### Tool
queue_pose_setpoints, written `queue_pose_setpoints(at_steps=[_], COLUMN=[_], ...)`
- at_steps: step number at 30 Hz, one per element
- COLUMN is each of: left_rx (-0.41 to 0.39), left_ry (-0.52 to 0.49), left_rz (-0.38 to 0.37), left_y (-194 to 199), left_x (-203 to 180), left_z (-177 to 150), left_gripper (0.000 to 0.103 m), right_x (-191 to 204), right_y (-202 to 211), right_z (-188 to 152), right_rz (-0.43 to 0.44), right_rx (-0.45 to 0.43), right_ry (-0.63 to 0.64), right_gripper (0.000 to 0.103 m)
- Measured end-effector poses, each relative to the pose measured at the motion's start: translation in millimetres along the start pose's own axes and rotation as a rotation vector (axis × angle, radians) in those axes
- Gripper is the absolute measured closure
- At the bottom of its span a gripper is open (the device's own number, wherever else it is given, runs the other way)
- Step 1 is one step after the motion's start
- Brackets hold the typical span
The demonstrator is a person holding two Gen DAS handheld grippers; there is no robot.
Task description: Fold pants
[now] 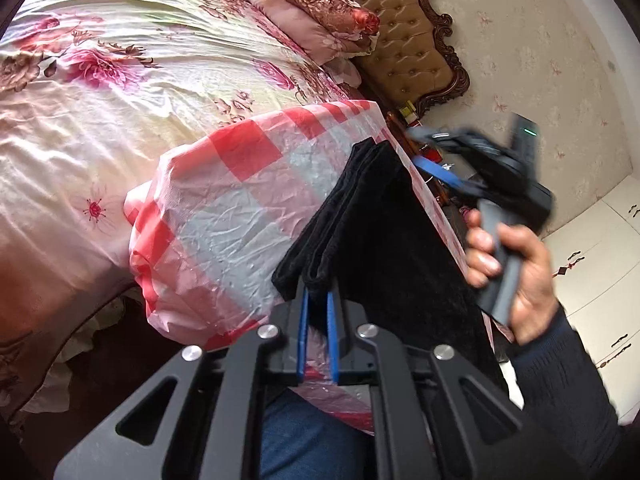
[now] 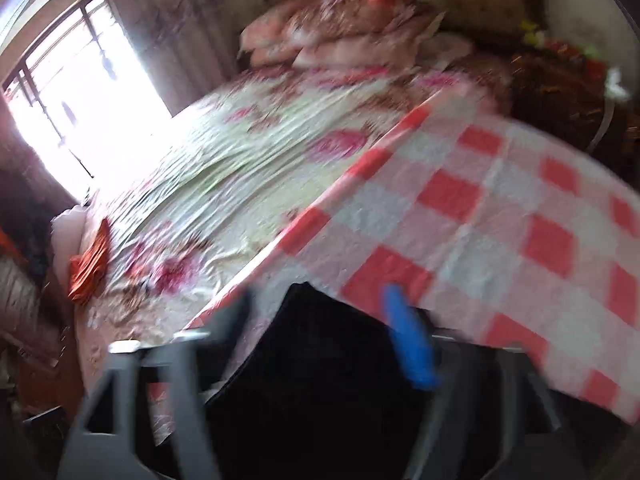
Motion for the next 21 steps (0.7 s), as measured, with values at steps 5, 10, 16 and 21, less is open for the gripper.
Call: queue_pose_setpoints(at_steps=[5,10,16,21], left_rx=[-0.086,-0.072,0.004,0.116], left_ry=[-0.064,-0.150,-0.083,0.176], left_rz=[0.029,0.038,0.016,-0.148], left_y=[20.5,15.6,1.8,-3.8], left_x=[-6.5,-12.1,-7.8,11.0], left_z=[1.3,3.4,10.9,10.6], left_gripper=[0.052,0.052,0.052,0.052], right_x=[3.0,3.9,2.1,9.5], right_y=[53.1,56.1,48.9,46.8], right_z=[-50.7,-115.3,-162.8,-170.5], right_rz=[-0.122,-0.201,-0.306,-0.339], right_rx=[-0.009,0.094,0.176,0.158], right_ry=[-0.034,-0.090,-0.095,-0.059], right_gripper=[0.014,0.014,0.014,0.007])
Point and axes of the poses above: each gripper's, at about its wrist camera, not at the fingertips, and y roughly against the way its jaws point, x to its left, z to its top, the point moved 1 cm from there along -y, roughly the way its jaws point, and after that the axes turned 10 degrees about y, right-handed, at the moved point
